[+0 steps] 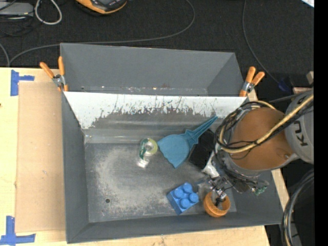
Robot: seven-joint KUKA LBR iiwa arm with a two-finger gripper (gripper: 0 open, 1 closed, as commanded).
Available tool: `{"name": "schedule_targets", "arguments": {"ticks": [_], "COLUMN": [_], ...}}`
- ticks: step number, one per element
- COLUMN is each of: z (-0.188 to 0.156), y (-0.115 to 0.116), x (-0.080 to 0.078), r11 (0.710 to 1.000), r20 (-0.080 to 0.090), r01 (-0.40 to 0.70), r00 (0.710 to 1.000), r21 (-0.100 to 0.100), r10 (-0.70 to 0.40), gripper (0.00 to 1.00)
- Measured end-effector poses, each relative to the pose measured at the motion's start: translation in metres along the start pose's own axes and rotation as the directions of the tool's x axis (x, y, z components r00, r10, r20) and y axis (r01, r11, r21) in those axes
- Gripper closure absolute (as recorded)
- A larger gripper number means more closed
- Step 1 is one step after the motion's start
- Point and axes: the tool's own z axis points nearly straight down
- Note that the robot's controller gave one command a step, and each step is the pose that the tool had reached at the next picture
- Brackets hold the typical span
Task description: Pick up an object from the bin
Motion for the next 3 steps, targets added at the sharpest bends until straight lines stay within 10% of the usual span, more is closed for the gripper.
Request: {"name": "schedule_targets", "arguments": {"ticks": [3], "z": [-0.049], "y": [0.001], "x": [-0.002], "r11": [1.0], "r20": [0.006], "r01": [-0.003], "r00": [1.0], "r21": [0.003], "r10": [0.003], "gripper": [1.0]}}
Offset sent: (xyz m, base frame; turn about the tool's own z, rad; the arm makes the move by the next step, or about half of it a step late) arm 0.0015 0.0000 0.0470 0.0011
